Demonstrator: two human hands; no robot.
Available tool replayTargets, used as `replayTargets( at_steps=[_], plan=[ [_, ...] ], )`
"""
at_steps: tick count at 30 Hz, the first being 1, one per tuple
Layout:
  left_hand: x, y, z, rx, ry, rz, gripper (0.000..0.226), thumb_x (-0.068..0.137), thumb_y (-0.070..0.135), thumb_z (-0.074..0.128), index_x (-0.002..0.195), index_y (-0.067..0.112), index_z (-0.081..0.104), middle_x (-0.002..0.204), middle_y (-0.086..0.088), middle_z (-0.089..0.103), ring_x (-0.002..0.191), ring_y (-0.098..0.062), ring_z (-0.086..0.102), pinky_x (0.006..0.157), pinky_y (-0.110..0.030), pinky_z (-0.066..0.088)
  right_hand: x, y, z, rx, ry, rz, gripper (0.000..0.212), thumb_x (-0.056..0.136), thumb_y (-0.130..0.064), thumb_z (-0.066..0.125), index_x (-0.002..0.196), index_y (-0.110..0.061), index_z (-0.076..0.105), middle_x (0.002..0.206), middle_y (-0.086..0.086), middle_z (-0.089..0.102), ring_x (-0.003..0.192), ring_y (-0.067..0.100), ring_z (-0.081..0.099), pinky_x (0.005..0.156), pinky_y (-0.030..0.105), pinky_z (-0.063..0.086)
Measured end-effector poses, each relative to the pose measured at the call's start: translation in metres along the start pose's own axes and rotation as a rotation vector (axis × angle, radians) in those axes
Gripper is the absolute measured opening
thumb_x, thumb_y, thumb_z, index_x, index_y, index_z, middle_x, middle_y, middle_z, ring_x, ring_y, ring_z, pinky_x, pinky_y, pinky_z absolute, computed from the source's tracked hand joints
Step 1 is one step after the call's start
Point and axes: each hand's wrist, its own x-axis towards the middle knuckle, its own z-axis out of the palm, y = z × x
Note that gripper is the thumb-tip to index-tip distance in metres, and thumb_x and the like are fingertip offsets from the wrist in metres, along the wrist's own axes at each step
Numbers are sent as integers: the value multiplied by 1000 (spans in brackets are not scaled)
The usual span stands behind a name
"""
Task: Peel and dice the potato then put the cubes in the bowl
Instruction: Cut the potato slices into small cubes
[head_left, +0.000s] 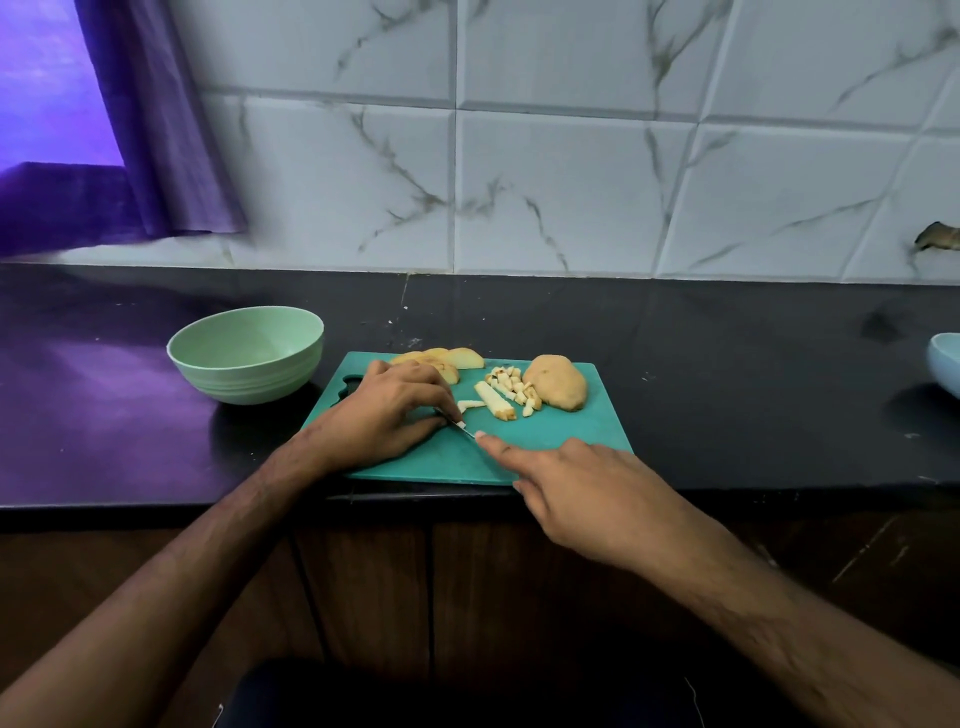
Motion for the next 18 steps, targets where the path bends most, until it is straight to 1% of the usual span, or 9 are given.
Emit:
replayTargets(
  at_steps=[2, 4, 8, 10, 12, 13, 15, 16, 18],
  plan=[
    [1, -1, 0, -9, -9, -16, 14, 97, 34, 64, 106, 37, 74, 113, 19, 62, 115, 2, 50, 85, -32, 30, -1, 2, 0, -37, 0, -12, 56, 110, -42, 27, 156, -56, -2, 79, -7, 40, 69, 7, 40, 69, 33, 39],
    [1, 0, 0, -18, -6, -41, 15, 96, 28, 70, 106, 38, 73, 112, 19, 62, 115, 0, 52, 86, -37, 33, 1, 5, 0, -24, -8, -18, 56, 110, -43, 28, 155, -58, -1, 79, -8, 41, 69, 7, 40, 66, 31, 38],
    [0, 0, 0, 1, 34, -85, 17, 93, 32, 71, 107, 43, 69, 110, 18, 60, 114, -8, 56, 89, -45, 39, 3, 16, -5, -29, -18, -49, 55, 110, -44, 30, 155, -58, 3, 77, -9, 47, 66, 7, 43, 54, 25, 28],
    [0, 2, -1, 43, 46, -50, 27, 94, 32, 69, 118, 44, 64, 119, 17, 55, 120, -7, 52, 89, -41, 38, 4, 19, -10, -77, -24, -70, 54, 110, -43, 29, 156, -57, 4, 76, -8, 47, 66, 8, 43, 53, 24, 27],
    [1, 5, -4, 89, 20, 32, 36, 97, 27, 64, 129, 44, 60, 128, 15, 51, 123, -7, 48, 88, -36, 36, 6, 21, -12, -109, -32, -88, 54, 110, -43, 29, 156, -56, 4, 76, -9, 46, 66, 8, 43, 53, 24, 28],
    [2, 6, -4, 104, -2, 79, 36, 98, 25, 59, 129, 43, 61, 131, 14, 50, 123, -7, 47, 87, -34, 35, 7, 21, -12, -114, -35, -95, 54, 110, -43, 29, 156, -56, 4, 76, -9, 46, 66, 8, 43, 53, 23, 28],
    [3, 5, -5, 109, -23, 128, 32, 99, 25, 52, 123, 40, 66, 128, 12, 52, 120, -8, 48, 87, -32, 35, 10, 23, -12, -90, -49, -104, 54, 110, -44, 30, 155, -57, 5, 76, -8, 48, 66, 8, 44, 54, 23, 30],
    [3, 4, -4, 103, -24, 121, 29, 99, 26, 54, 120, 38, 68, 124, 13, 54, 117, -7, 48, 87, -29, 33, 11, 26, -12, -71, -60, -108, 53, 110, -44, 30, 155, -59, 5, 77, -8, 49, 66, 8, 44, 56, 23, 32],
    [3, 1, -3, 93, -15, 75, 23, 97, 27, 61, 116, 37, 71, 116, 14, 57, 113, -4, 48, 83, -21, 28, 10, 35, -17, -30, -87, -122, 52, 110, -44, 30, 152, -64, 7, 78, -11, 47, 70, 6, 43, 65, 26, 39]
  ],
)
